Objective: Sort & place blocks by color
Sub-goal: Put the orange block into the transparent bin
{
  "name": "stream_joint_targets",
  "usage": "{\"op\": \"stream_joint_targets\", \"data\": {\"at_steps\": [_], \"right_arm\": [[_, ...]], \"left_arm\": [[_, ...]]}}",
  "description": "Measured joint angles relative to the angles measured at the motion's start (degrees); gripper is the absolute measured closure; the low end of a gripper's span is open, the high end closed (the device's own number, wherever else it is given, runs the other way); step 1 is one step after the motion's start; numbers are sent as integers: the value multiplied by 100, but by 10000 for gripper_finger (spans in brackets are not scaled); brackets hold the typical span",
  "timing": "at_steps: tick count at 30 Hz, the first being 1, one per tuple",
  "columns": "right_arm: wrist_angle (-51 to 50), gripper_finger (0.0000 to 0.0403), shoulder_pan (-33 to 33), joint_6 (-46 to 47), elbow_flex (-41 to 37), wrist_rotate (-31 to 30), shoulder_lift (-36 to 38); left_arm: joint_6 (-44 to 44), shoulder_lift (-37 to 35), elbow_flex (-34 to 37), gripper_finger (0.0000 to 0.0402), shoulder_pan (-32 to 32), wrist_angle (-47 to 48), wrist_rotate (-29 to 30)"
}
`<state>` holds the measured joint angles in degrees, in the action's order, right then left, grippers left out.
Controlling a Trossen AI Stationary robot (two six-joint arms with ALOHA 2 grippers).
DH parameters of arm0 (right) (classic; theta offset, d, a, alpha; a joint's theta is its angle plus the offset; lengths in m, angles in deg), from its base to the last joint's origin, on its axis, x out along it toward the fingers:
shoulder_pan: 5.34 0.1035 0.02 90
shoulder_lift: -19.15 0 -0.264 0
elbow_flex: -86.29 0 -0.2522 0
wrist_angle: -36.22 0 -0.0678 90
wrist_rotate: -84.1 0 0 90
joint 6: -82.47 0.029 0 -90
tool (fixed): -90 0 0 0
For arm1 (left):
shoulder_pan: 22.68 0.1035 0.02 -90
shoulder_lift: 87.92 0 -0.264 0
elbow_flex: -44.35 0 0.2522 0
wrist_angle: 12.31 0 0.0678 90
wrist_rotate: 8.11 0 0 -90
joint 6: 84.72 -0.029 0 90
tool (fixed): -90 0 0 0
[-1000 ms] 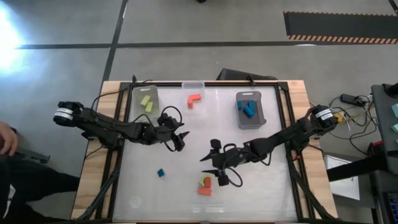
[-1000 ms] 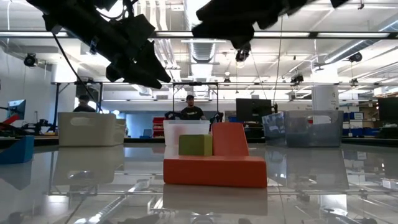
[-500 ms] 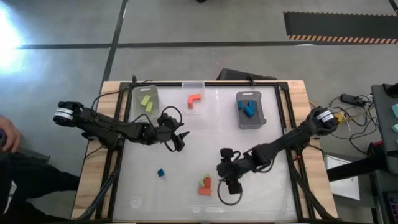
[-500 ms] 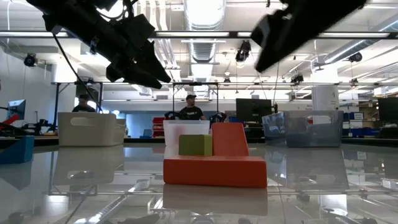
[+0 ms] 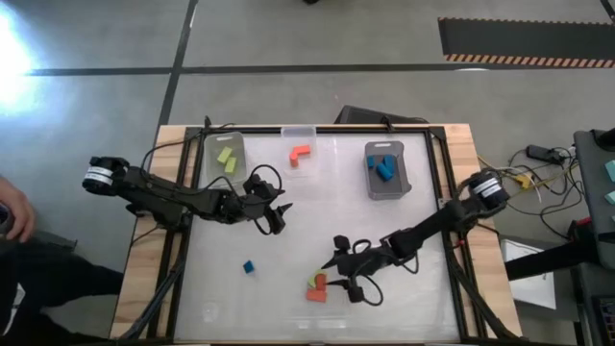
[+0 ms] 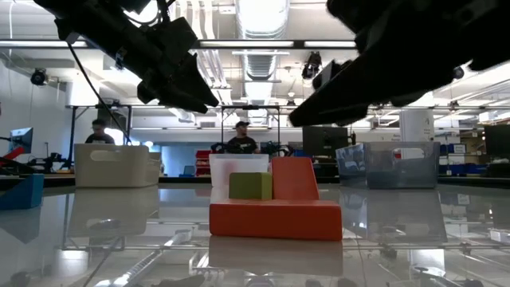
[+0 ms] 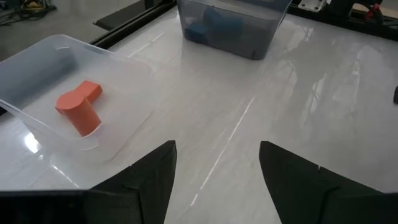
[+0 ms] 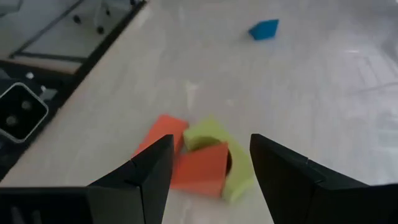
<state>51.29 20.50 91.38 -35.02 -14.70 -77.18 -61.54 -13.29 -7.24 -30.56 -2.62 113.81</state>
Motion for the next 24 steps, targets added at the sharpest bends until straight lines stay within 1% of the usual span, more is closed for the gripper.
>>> {"op": "stream_joint_targets", "data": {"at_steps": [2, 9, 11, 14, 16, 18, 24], "right_arm": [[317, 200, -87, -56, 11, 148, -223], [327, 200, -446, 95, 275, 1191, -746], [341, 200, -511, 100, 290, 1328, -788], [352, 205, -565, 99, 318, 1353, -839], [325, 220, -594, 102, 326, 1378, -838], [301, 242, -614, 100, 326, 1380, -838], [271, 327, -619, 113, 317, 1388, -826]], "left_arm": [[0, 0, -2, 187, 0, -2, 0], [3, 2, 0, 187, 0, -22, 0], [7, 2, -2, 187, 2, -28, 0], [7, 0, -2, 187, 2, -17, 2], [3, 0, -2, 187, 2, -11, 0], [2, 0, -1, 187, 2, -7, 1], [0, 0, -2, 187, 2, -4, 2]]}}
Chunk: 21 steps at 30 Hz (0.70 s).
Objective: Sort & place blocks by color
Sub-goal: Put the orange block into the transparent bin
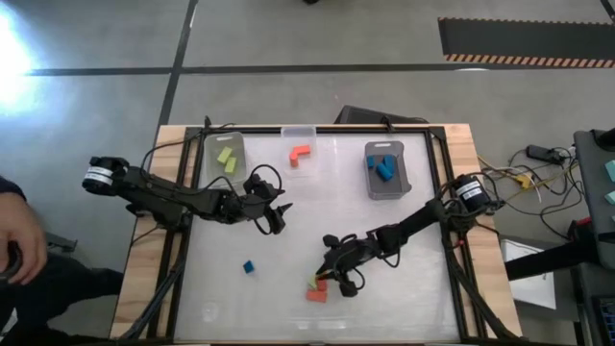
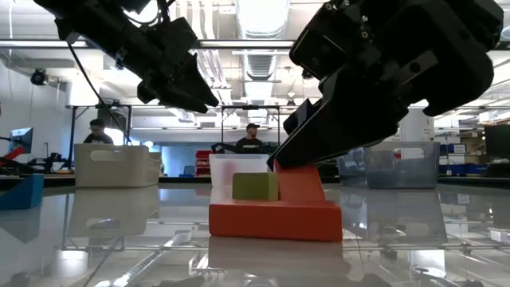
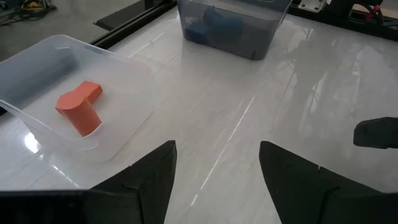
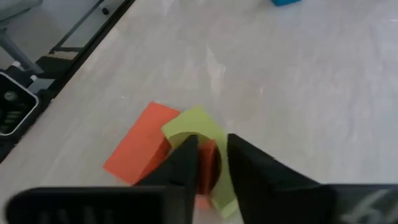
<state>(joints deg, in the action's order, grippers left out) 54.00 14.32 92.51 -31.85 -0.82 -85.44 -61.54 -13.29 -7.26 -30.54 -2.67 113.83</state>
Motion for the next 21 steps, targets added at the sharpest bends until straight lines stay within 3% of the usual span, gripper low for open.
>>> {"op": "stream_joint_targets", "data": {"at_steps": [5, 11, 21], "right_arm": [[-84, 386, -15, -73, -4, 32, 62], [-407, 390, -73, -286, -11, -17, 343], [-1734, 391, -171, -871, -13, -126, 1419]], "left_arm": [[0, 0, 2, 187, 0, 0, 0], [4, 0, 0, 187, 0, 0, 0], [18, 0, 0, 187, 2, -4, 2]]}}
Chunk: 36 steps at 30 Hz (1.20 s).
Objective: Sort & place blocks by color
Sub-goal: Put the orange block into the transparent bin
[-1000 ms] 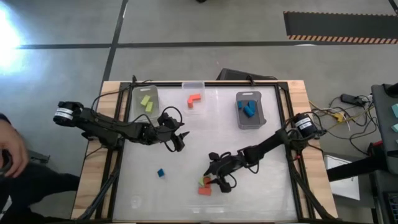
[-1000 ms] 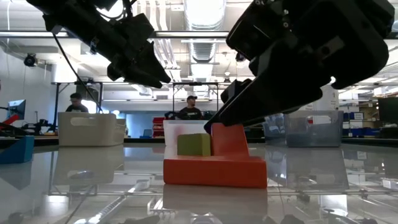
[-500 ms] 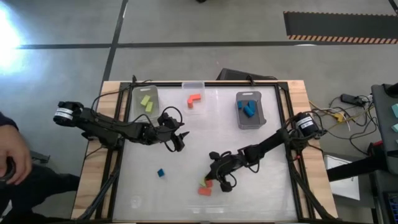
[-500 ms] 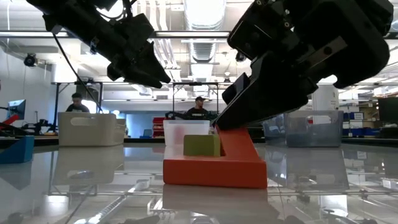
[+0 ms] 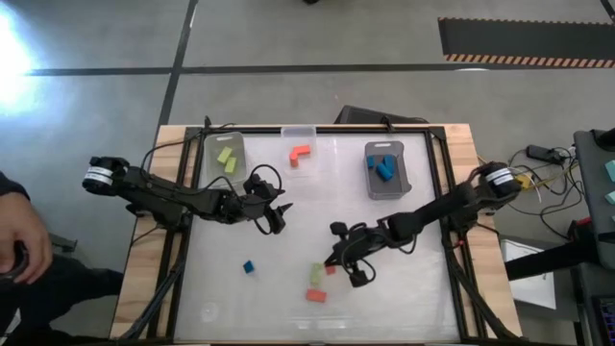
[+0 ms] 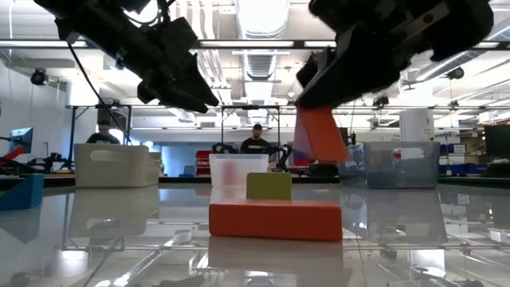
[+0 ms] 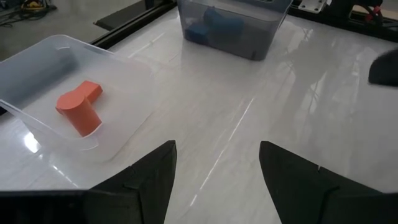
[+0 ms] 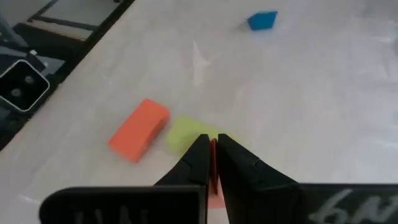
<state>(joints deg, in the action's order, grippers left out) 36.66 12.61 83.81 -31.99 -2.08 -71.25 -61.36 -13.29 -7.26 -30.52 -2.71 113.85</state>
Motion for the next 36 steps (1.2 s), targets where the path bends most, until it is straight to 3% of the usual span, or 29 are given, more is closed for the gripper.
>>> {"op": "stream_joint_targets", "data": {"at_steps": [10, 24, 36], "right_arm": [[-663, 391, -429, -531, -66, -147, 769], [-167, 391, -1293, -738, -76, -69, 821], [8, 391, -1339, -444, -76, -36, 821]], "left_arm": [[22, 0, 1, 187, -2, -119, 2], [22, 0, 7, 187, -1, -142, 110], [23, 2, 7, 187, 0, -146, 136]]}}
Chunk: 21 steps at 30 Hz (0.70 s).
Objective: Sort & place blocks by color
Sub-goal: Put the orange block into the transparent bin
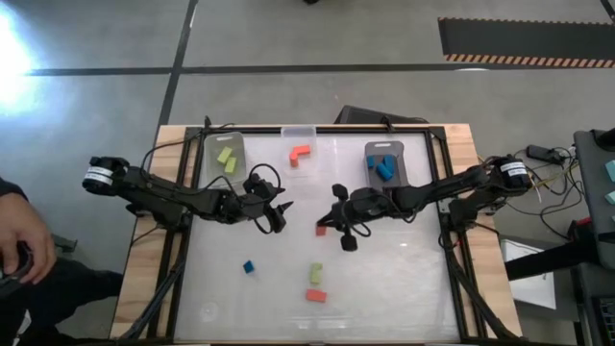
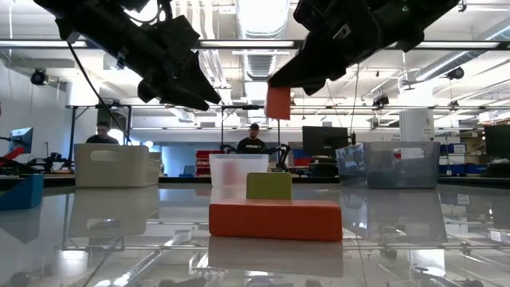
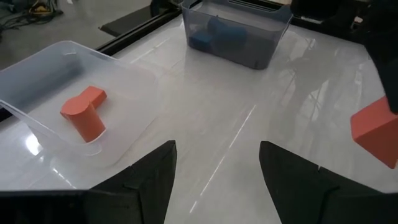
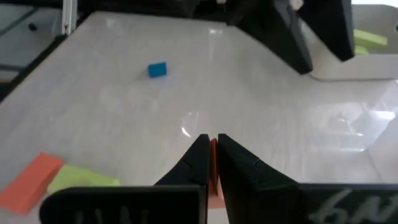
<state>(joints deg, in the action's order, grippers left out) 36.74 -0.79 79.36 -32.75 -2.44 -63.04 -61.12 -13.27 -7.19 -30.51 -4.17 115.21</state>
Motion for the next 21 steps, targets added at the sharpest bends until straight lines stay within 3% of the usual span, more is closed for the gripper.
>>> {"op": "stream_joint_targets", "data": {"at_steps": [21], "right_arm": [[225, 391, 19, -220, 38, -4, -19]], "left_arm": [[137, -1, -28, 187, 24, -104, 70]]}}
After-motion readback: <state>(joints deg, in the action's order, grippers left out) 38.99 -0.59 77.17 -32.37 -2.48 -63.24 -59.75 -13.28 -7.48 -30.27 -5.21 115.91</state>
